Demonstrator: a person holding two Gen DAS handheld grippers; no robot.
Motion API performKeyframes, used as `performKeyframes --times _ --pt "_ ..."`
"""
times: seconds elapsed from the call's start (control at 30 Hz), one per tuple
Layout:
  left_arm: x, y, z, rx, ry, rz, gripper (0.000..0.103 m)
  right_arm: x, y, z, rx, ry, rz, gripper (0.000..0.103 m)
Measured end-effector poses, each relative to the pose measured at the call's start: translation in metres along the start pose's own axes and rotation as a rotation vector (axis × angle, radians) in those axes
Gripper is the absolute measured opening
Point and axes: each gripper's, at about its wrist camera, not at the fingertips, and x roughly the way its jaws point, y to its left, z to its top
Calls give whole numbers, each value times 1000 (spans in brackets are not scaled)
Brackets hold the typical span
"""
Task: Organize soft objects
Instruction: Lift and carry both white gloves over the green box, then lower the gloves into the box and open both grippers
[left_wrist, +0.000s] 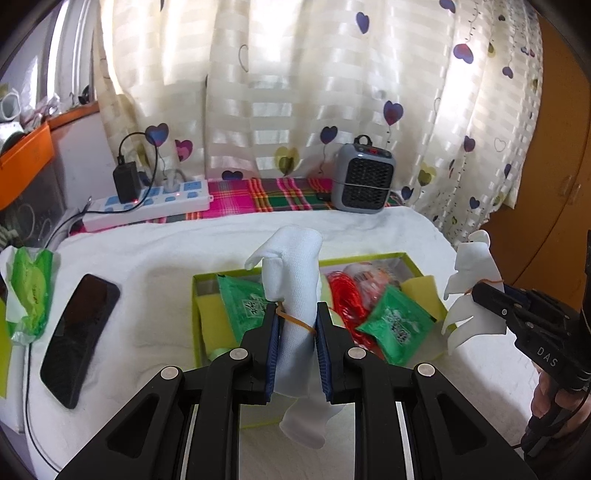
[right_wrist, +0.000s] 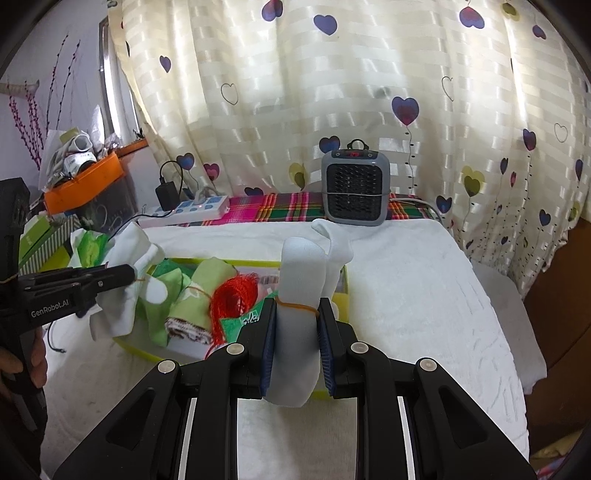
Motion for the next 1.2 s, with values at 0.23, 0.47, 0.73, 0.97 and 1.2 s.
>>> performKeyframes --times 0.23,0.47,0.73,0.97,1.2 --pt "9 12 5 -14 6 30 18 14 1 5 -14 22 -11 22" --pt "24 25 2 -36 44 57 18 30 0 9 -23 45 -28 22" --pt "44 36 -10 -54 96 77 18 56 12 6 -68 89 -29 22" --pt "47 36 -13 -47 96 77 19 69 17 2 -74 106 -21 22" --pt "50 36 -15 -53 95 75 23 74 15 -2 -60 112 -7 24"
